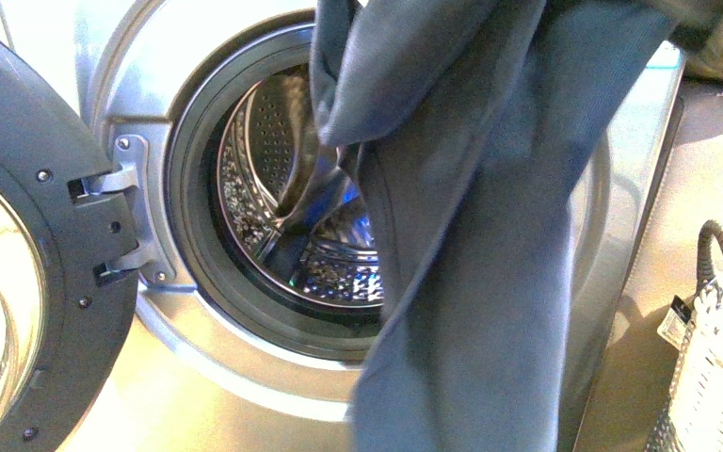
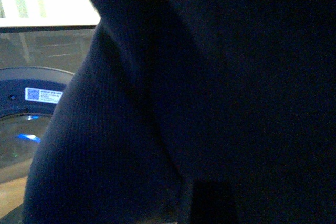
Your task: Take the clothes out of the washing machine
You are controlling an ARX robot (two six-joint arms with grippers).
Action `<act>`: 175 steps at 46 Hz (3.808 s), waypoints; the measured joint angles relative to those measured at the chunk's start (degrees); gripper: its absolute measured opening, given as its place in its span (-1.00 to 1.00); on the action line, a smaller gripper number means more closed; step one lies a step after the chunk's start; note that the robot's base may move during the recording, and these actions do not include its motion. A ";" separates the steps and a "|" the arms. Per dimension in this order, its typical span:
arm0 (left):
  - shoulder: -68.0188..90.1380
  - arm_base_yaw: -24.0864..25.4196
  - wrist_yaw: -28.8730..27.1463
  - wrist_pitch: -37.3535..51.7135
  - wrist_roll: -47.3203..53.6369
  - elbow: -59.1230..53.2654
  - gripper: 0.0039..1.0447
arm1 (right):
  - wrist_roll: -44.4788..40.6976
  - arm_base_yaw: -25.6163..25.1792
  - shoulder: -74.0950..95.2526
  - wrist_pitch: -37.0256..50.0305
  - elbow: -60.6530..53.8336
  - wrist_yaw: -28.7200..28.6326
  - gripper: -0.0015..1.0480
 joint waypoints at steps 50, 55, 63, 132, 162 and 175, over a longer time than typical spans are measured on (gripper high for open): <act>0.00 0.00 -0.02 0.00 -0.15 0.07 0.12 | 10.58 -10.34 3.80 0.90 6.86 12.11 -0.89; 0.00 0.00 -0.02 0.00 -0.15 0.09 0.43 | 12.76 -13.51 2.40 1.57 6.95 13.90 -0.89; 0.00 0.00 -0.02 0.00 -0.13 0.13 0.91 | 16.76 -20.50 -1.05 2.54 6.97 15.28 -0.89; -0.02 0.00 -0.02 0.00 -0.15 0.15 0.88 | -4.26 -53.81 8.79 -42.42 5.29 5.62 -0.89; -0.02 -0.02 0.00 0.00 -0.15 0.15 0.88 | -12.04 -54.69 7.87 -44.09 -3.13 0.04 0.85; -0.02 -0.02 -0.02 0.00 -0.15 0.15 0.88 | -3.15 -50.56 -16.68 -36.15 -8.02 -4.94 0.86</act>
